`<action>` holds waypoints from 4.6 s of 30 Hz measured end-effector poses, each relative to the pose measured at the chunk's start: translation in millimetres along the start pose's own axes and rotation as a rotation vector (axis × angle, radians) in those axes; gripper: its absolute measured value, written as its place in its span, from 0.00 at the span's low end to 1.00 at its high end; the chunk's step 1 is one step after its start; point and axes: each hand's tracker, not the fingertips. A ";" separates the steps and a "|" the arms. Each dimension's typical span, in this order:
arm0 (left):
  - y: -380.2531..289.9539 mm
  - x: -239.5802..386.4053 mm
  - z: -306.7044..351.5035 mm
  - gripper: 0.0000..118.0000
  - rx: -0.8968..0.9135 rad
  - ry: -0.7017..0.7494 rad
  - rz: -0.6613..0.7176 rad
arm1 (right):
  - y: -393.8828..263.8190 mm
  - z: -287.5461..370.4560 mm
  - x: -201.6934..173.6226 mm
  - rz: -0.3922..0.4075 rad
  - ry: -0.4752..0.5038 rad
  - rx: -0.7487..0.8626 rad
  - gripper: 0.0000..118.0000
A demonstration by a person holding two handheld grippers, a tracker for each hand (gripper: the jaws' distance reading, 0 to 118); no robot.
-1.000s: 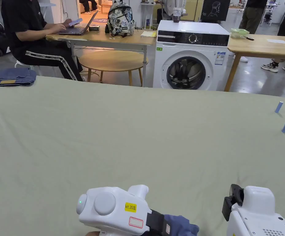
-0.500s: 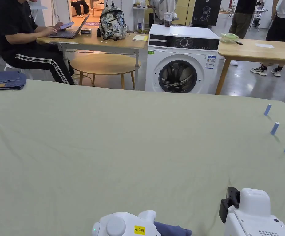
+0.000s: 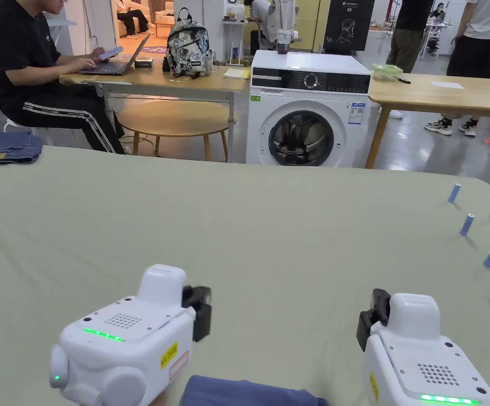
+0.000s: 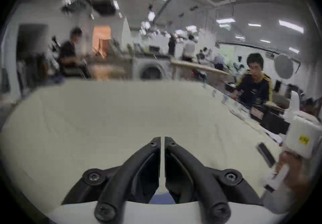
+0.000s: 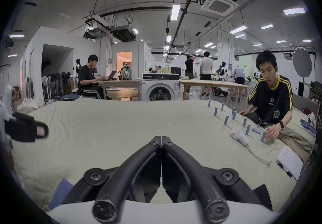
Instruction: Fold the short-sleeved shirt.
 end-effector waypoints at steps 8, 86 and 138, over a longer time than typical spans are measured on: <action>-2.5 -19.4 27.7 0.00 0.304 0.352 -0.059 | 17.3 3.6 -14.9 0.004 -0.008 0.098 0.00; -176.0 -89.8 -75.0 0.13 -0.661 -0.680 0.870 | -127.6 12.1 -52.5 0.109 0.161 -0.537 0.00; -7.3 -486.0 117.6 0.13 -0.624 -0.046 0.716 | -9.4 -25.5 -119.2 0.077 0.175 -0.067 0.00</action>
